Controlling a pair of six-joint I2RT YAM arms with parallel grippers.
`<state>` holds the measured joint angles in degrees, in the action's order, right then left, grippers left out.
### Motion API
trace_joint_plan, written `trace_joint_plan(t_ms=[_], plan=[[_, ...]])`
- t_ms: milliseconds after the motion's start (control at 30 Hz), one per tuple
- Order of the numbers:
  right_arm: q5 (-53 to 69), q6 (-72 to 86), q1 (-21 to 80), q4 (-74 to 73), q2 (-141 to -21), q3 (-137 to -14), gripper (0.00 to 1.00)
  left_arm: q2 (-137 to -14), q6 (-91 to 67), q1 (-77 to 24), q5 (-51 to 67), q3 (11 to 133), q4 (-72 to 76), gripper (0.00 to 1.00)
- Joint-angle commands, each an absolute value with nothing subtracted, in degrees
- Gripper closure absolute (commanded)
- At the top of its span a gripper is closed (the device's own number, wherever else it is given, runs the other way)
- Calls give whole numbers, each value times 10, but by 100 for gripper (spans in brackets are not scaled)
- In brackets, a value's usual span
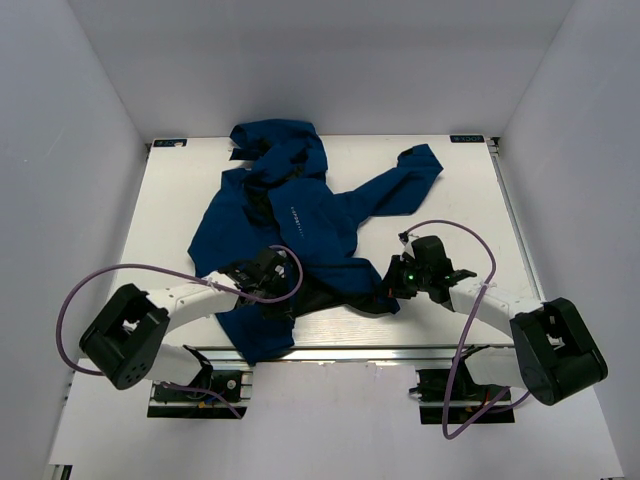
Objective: Zip up the jacket
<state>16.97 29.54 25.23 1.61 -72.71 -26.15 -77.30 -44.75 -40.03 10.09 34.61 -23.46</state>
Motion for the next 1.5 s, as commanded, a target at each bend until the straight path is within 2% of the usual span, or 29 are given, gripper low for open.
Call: trace_joint_plan(t_ms=[0, 67, 233, 333, 567, 667, 800, 900, 1067, 1333, 1367, 1467], plan=[[151, 281, 251, 9, -728, -277, 100, -788, -432, -402, 113, 359, -244, 80], [151, 280, 251, 7, -729, -278, 100, -791, -427, -402, 112, 366, -250, 76], [155, 278, 251, 8, -734, -278, 100, -780, -427, -402, 120, 365, -242, 57], [160, 278, 251, 9, -737, -278, 100, -776, -432, -402, 127, 367, -237, 55], [165, 277, 251, 10, -739, -276, 100, -765, -445, -402, 121, 374, -246, 59], [167, 276, 251, 10, -742, -275, 100, -759, -448, -402, 124, 379, -248, 69], [173, 275, 251, 12, -744, -273, 100, -751, -451, -402, 122, 381, -253, 75], [173, 274, 251, 13, -747, -272, 100, -749, -452, -401, 127, 380, -254, 73], [177, 272, 251, 14, -750, -273, 100, -749, -452, -401, 127, 380, -255, 62], [178, 272, 251, 14, -751, -273, 100, -746, -452, -402, 121, 384, -267, 65], [178, 272, 251, 14, -752, -273, 100, -744, -452, -402, 121, 385, -268, 65], [180, 272, 251, 17, -753, -272, 100, -737, -453, -402, 120, 388, -272, 79]])
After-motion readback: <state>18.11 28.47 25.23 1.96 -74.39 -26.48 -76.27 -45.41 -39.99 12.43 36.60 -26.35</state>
